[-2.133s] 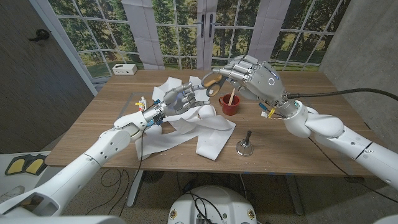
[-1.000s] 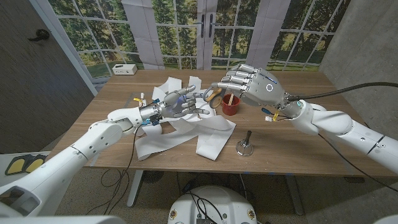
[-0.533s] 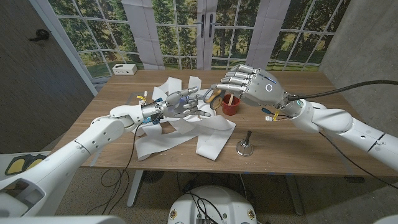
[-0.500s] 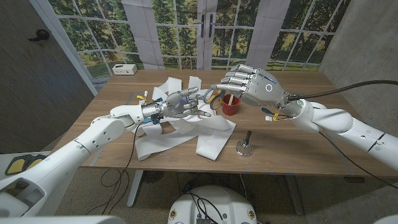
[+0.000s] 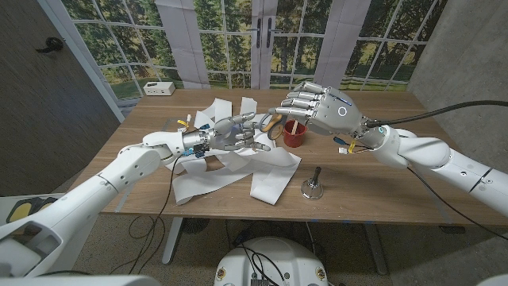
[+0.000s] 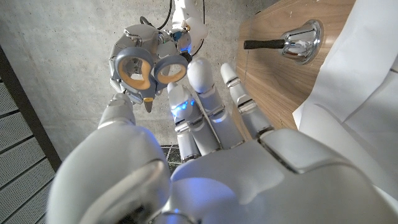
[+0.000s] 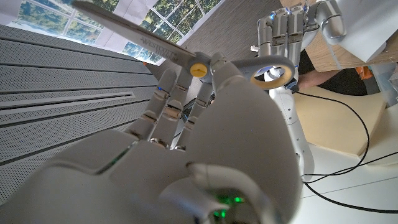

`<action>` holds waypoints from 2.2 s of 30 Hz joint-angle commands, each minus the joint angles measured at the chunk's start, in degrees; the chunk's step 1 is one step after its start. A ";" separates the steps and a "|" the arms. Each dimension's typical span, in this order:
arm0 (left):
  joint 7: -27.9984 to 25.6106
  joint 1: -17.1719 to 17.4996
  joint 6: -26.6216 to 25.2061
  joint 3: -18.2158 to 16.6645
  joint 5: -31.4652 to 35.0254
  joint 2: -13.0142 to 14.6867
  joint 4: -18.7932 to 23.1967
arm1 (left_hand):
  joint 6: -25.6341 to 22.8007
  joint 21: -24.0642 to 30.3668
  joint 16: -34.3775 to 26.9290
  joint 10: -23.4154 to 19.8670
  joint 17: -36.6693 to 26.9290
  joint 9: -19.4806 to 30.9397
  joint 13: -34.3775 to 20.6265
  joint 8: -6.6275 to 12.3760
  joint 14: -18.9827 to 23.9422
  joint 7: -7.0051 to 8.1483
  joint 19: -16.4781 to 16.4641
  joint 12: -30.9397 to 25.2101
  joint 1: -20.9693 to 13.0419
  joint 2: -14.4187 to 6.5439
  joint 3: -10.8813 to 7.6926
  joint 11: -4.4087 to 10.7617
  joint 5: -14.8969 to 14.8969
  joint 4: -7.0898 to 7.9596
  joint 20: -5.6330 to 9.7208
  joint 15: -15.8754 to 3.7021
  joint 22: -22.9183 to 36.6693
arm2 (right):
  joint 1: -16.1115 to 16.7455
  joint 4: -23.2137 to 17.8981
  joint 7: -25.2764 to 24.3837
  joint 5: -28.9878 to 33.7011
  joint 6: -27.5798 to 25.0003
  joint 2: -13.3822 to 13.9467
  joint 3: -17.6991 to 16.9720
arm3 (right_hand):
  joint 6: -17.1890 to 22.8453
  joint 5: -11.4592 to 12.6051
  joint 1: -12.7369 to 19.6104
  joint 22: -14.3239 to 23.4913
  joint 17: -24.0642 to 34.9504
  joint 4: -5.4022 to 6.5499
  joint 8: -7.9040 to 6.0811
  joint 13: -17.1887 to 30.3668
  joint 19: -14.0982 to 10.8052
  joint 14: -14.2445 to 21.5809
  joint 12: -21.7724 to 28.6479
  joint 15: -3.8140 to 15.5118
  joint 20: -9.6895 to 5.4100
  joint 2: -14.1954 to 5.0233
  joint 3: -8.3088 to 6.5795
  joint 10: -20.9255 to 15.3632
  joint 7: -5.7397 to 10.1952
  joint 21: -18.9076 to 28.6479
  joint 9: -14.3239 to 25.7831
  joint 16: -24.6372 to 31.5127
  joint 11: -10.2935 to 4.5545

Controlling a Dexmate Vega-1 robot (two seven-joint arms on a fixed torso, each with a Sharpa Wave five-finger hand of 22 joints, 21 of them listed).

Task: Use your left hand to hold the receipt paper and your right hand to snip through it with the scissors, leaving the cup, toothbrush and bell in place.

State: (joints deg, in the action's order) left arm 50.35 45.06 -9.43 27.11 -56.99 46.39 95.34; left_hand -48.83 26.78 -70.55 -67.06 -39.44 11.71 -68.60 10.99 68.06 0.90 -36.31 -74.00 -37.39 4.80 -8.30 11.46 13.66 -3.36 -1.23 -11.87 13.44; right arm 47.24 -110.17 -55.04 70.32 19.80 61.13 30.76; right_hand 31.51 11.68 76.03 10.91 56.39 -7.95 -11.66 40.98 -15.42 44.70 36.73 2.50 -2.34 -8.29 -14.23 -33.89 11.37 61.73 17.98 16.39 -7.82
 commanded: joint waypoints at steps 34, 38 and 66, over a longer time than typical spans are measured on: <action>3.66 -3.35 -0.35 3.47 2.15 -2.60 -1.56 | -4.18 -0.09 0.11 0.90 0.47 -0.33 0.22 -0.24 0.00 -5.14 -0.22 -0.47 -0.10 -0.03 2.21 0.77 2.19 0.20 -0.51 -0.12 -0.37 | 0.79 -0.94 -0.69 -0.52 -0.16 -0.04 -0.56 | 0.46 0.23 1.62 -0.38 -0.27 -0.10 -0.05 3.15 2.36 3.83 -1.23 11.33 -8.27 -0.78 0.62 -4.66 0.34 5.25 0.60 -1.04 -3.65; 3.42 -3.03 -0.16 3.31 2.11 -2.40 -1.05 | -4.17 -0.06 -0.14 0.86 0.21 -0.32 0.50 -0.26 0.15 -5.21 -0.31 -0.35 -0.14 -0.10 2.41 0.74 2.25 0.23 -0.51 -0.09 -0.39 | 0.76 -0.87 -0.44 -0.48 -0.05 -0.03 -0.54 | 0.50 0.27 1.68 -0.40 -0.18 -0.16 -0.04 3.25 2.56 3.91 -1.38 11.33 -8.22 -0.71 0.64 -4.66 0.34 5.76 0.64 -1.07 -3.67; 1.98 -1.31 0.26 2.03 0.46 -2.13 -0.90 | -5.74 -0.12 -0.05 1.54 0.65 1.75 0.89 0.61 -1.04 -4.01 0.28 0.17 -2.62 -3.01 2.31 0.81 1.54 -0.39 -0.63 -0.02 -0.32 | 1.65 -0.92 -0.33 -1.12 0.31 0.49 -1.38 | 0.87 0.33 1.63 -0.55 -0.30 -0.23 0.03 3.25 3.47 4.53 -2.10 11.33 -8.01 -0.51 0.75 -5.31 0.33 8.03 0.80 -1.60 -3.70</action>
State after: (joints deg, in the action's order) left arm 52.08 44.01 -8.98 28.86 -56.36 44.89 95.22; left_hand -50.02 26.78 -70.55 -66.74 -38.58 13.44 -67.35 11.88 67.04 1.89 -36.00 -73.73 -39.91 2.30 -6.13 11.17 15.44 -3.40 -1.54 -12.06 13.05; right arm 48.72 -111.24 -55.10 69.22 19.93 61.69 29.59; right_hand 31.83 11.47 76.72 10.39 55.97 -8.37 -11.66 42.08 -12.26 46.07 34.59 2.60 -2.25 -7.61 -13.20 -35.67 11.69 69.16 18.49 14.84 -8.50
